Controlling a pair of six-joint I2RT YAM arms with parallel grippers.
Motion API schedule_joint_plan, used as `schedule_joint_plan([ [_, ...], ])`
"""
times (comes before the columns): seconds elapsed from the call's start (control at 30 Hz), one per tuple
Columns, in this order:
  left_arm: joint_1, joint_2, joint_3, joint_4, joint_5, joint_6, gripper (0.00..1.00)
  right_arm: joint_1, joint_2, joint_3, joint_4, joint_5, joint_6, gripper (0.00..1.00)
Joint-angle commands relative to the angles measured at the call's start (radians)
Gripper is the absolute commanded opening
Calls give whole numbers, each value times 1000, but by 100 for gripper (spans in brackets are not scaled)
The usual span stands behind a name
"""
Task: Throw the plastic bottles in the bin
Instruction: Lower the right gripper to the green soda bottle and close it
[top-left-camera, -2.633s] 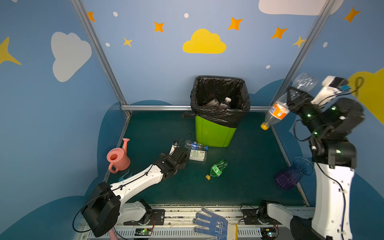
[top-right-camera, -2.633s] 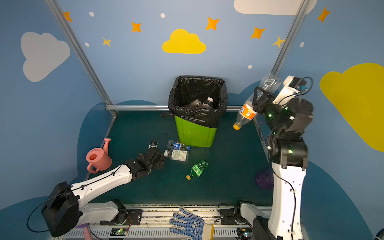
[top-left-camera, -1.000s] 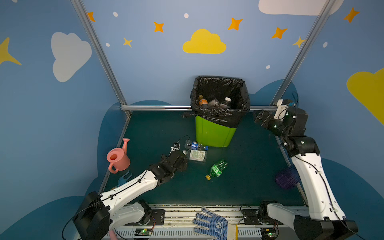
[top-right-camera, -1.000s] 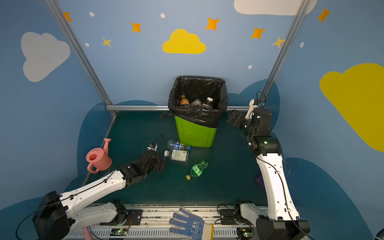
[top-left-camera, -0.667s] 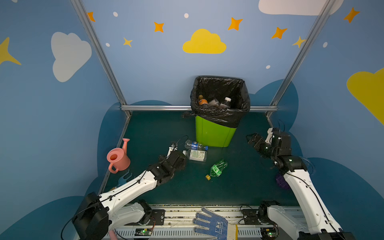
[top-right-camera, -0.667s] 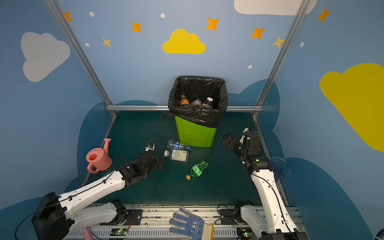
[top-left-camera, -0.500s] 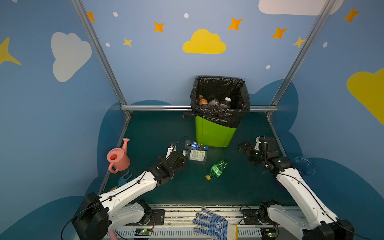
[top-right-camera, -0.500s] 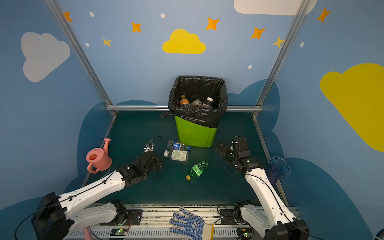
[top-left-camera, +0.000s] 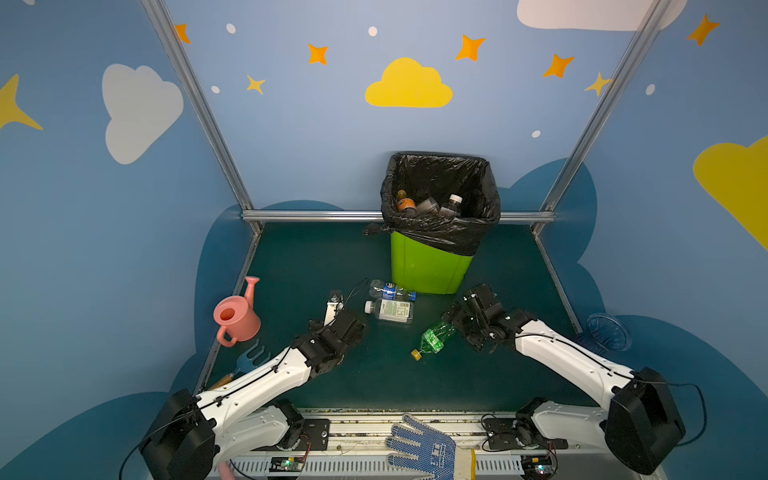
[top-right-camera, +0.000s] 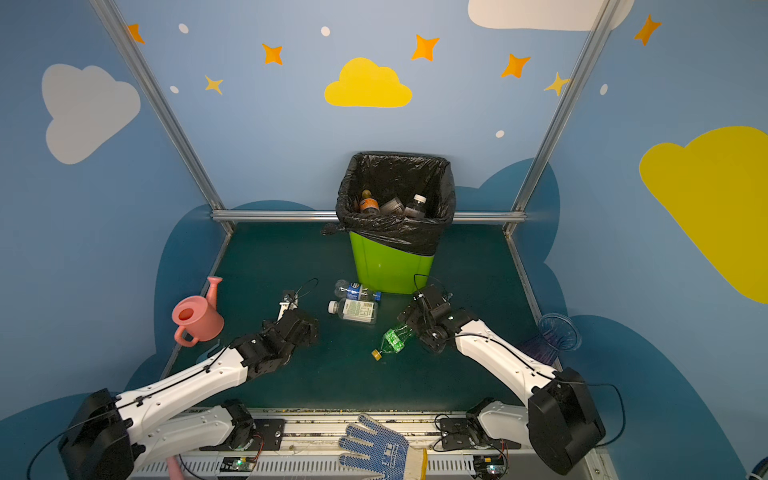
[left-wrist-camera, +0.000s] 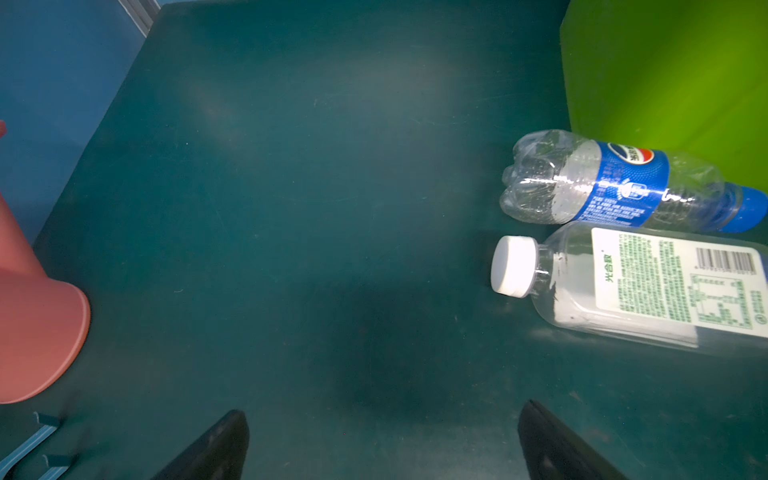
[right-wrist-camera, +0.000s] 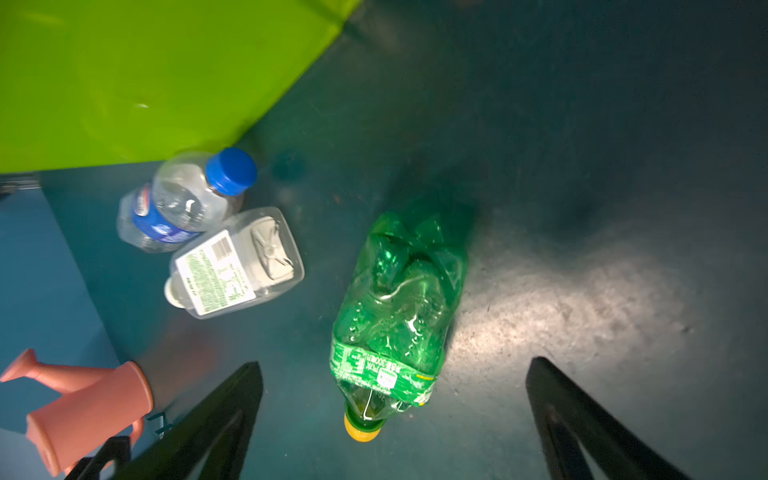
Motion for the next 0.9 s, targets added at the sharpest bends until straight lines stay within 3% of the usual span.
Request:
schedule_joint_plan([
  [0.0, 4, -8, -8, -13, -26, -15, 100, 31, 50, 47, -16, 44, 81, 98],
  [0.57, 5, 0, -39, 12, -11, -36, 100, 94, 328, 144, -82, 20, 166, 97],
  [0.87, 5, -6, -49, 26, -10, -26, 100, 91, 386, 204, -148, 70, 165, 75],
])
